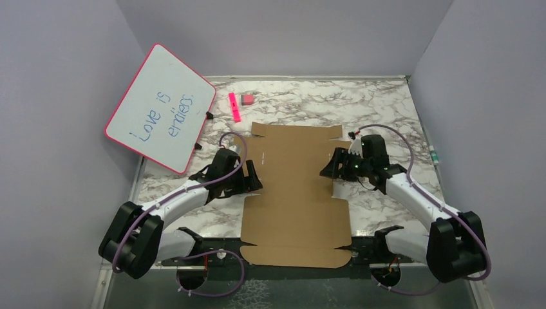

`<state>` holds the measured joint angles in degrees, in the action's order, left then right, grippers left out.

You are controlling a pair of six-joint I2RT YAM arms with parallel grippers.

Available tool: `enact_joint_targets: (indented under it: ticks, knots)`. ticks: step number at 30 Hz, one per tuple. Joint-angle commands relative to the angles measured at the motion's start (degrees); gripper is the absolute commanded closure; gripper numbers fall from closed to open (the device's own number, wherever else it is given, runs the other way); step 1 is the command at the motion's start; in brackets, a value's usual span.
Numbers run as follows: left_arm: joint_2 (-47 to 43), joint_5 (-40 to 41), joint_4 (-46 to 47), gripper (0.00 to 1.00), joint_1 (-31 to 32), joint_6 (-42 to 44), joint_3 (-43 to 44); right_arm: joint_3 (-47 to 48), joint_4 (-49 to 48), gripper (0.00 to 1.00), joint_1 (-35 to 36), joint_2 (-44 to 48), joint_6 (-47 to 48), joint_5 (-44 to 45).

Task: Fold the paper box

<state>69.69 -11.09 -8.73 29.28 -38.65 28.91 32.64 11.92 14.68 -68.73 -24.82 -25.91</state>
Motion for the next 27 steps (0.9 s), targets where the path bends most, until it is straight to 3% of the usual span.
enact_joint_targets:
  ticks: [1,6,12,27]
  knots:
    - [-1.75,5.01,-1.92,0.14,0.17,1.01,0.25,3.75,0.32,0.32,0.44,6.03,3.63,1.07]
    - [-1.56,6.8,-2.63,0.13,0.17,1.52,0.37,2.37,-5.11,0.28,0.77,8.13,3.35,-5.75]
    - [0.37,4.99,-0.84,0.13,0.16,1.01,0.1,-1.49,-12.84,0.26,1.54,3.82,1.66,-8.88]
    - [4.03,-3.4,6.79,0.15,0.17,-3.25,-1.2,-9.18,-25.44,0.26,2.52,-8.39,-0.67,-6.55]
